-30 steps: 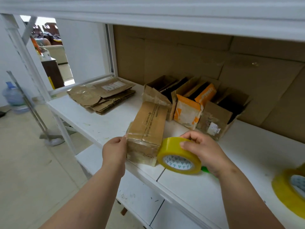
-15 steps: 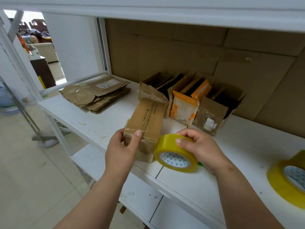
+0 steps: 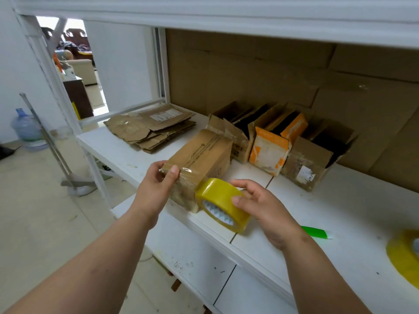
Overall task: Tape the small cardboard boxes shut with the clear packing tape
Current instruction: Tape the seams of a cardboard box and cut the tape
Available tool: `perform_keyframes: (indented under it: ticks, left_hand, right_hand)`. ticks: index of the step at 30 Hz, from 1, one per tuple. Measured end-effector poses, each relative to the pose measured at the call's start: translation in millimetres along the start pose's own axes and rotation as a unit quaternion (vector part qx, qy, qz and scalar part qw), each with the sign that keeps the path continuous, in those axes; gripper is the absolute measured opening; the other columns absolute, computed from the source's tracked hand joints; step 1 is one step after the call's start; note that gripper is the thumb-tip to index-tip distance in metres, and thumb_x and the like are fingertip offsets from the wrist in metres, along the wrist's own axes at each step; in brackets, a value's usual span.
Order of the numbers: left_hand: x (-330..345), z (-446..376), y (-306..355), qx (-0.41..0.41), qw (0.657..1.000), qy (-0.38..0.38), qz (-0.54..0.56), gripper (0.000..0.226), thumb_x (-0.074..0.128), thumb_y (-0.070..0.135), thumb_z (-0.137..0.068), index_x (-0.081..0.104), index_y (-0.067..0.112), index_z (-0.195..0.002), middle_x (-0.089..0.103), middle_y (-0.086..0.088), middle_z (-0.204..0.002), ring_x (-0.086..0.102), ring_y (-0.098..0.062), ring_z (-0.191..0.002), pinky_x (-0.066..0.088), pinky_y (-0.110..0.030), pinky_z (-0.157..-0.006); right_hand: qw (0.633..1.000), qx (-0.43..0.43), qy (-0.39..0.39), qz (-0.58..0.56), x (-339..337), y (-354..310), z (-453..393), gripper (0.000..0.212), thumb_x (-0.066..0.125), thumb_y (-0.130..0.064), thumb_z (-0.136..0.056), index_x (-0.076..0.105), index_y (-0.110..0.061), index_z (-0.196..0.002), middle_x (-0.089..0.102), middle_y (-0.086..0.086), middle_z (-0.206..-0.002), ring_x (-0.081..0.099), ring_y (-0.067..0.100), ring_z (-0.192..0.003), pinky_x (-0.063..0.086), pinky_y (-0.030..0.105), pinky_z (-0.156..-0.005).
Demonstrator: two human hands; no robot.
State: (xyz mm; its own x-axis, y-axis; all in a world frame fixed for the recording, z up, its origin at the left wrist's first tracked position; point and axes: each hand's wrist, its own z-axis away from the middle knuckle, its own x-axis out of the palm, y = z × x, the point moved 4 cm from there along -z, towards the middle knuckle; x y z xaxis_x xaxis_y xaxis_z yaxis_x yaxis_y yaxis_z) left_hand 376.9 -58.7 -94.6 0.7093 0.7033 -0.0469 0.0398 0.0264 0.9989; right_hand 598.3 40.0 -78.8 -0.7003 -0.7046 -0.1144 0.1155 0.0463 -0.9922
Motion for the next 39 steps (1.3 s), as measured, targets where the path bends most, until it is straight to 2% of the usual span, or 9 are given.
perform_keyframes:
  ticks: [3, 8, 10, 14, 20, 25, 32, 37, 39]
  left_hand:
    - [9, 3, 2, 0.007, 1.0, -0.004, -0.027, 0.054, 0.069, 0.046, -0.086, 0.046, 0.027, -0.131, 0.059, 0.006, -0.119, 0.06, -0.011, -0.106, 0.047, -0.022, -0.078]
    - [15, 1, 4, 0.04, 0.986, 0.014, -0.164, 0.131, 0.083, 0.07, -0.053, 0.017, 0.022, -0.155, 0.022, 0.009, -0.142, 0.035, -0.017, -0.134, 0.036, -0.039, -0.113]
    - [18, 6, 7, 0.08, 0.981, 0.023, -0.176, 0.12, 0.082, 0.061, -0.064, 0.012, 0.027, -0.156, 0.023, 0.005, -0.147, 0.036, -0.012, -0.13, 0.036, -0.035, -0.11]
    - [22, 9, 11, 0.162, 0.951, 0.016, -0.263, 0.072, 0.066, 0.056, -0.083, 0.039, 0.033, -0.146, 0.023, 0.008, -0.148, 0.046, -0.017, -0.127, 0.04, -0.03, -0.097]
    - [3, -2, 1, 0.162, 0.955, -0.042, -0.246, 0.066, 0.064, 0.04, -0.09, 0.036, 0.036, -0.151, 0.029, 0.004, -0.152, 0.038, -0.008, -0.131, 0.034, -0.025, -0.107]
    - [-7, -15, 3, 0.15, 0.963, -0.034, -0.222, 0.051, 0.073, 0.04, -0.084, 0.057, 0.044, -0.133, 0.044, 0.011, -0.133, 0.052, -0.011, -0.118, 0.043, -0.03, -0.101]
    - [-8, -21, 0, 0.084, 0.991, -0.08, -0.064, 0.043, 0.07, 0.019, -0.089, 0.062, 0.037, -0.128, 0.048, 0.013, -0.128, 0.052, -0.005, -0.117, 0.043, -0.012, -0.088]
    - [-10, -18, 0, 0.061, 0.994, -0.086, -0.02, 0.037, 0.051, 0.02, -0.102, 0.059, 0.044, -0.129, 0.05, 0.017, -0.136, 0.048, -0.009, -0.126, 0.04, -0.035, -0.11]
    - [-6, -16, 0, 0.06, 0.993, -0.087, -0.05, 0.039, 0.052, 0.033, -0.1, 0.051, 0.043, -0.138, 0.044, 0.017, -0.142, 0.044, -0.004, -0.127, 0.037, -0.032, -0.11]
  right_hand:
    - [0.999, 0.015, 0.007, 0.037, -2, 3, 3, 0.027, 0.065, -0.043, -0.084, 0.07, -0.02, -0.097, 0.07, -0.004, -0.087, 0.063, 0.011, -0.082, 0.045, 0.029, -0.078]
    - [0.999, 0.018, 0.014, 0.04, 3, 10, 10, 0.064, 0.067, -0.064, -0.075, 0.065, -0.002, -0.091, 0.061, 0.002, -0.077, 0.055, 0.014, -0.075, 0.041, 0.032, -0.076]
    - [0.999, 0.017, 0.021, 0.037, 4, 10, 12, 0.061, 0.065, -0.064, -0.079, 0.069, -0.007, -0.096, 0.066, 0.001, -0.079, 0.059, 0.01, -0.076, 0.045, 0.029, -0.076]
    - [0.999, 0.018, 0.033, 0.023, 6, 10, 9, 0.057, 0.057, -0.063, -0.071, 0.072, -0.016, -0.1, 0.074, 0.0, -0.089, 0.066, 0.011, -0.083, 0.05, 0.028, -0.081]
    - [0.998, 0.027, 0.048, -0.022, 11, 16, 2, 0.06, 0.059, -0.066, -0.071, 0.072, -0.019, -0.105, 0.075, 0.004, -0.1, 0.07, 0.019, -0.097, 0.054, 0.034, -0.091]
    - [0.995, 0.043, 0.051, -0.076, 13, 20, -3, 0.059, 0.063, -0.061, -0.073, 0.072, -0.017, -0.111, 0.075, 0.009, -0.107, 0.069, 0.027, -0.105, 0.048, 0.049, -0.103]
    - [0.993, 0.042, 0.056, -0.098, 11, 23, -6, 0.065, 0.071, -0.067, -0.067, 0.073, -0.018, -0.11, 0.074, 0.011, -0.109, 0.067, 0.029, -0.108, 0.044, 0.052, -0.107]
    - [0.992, 0.035, 0.048, -0.108, 10, 24, -9, 0.067, 0.076, -0.071, -0.061, 0.075, -0.021, -0.105, 0.073, 0.014, -0.109, 0.068, 0.031, -0.107, 0.046, 0.053, -0.105]
    - [0.994, 0.031, 0.038, -0.102, 13, 22, -11, 0.073, 0.077, -0.075, -0.057, 0.075, -0.022, -0.107, 0.073, 0.014, -0.11, 0.068, 0.031, -0.107, 0.047, 0.051, -0.104]
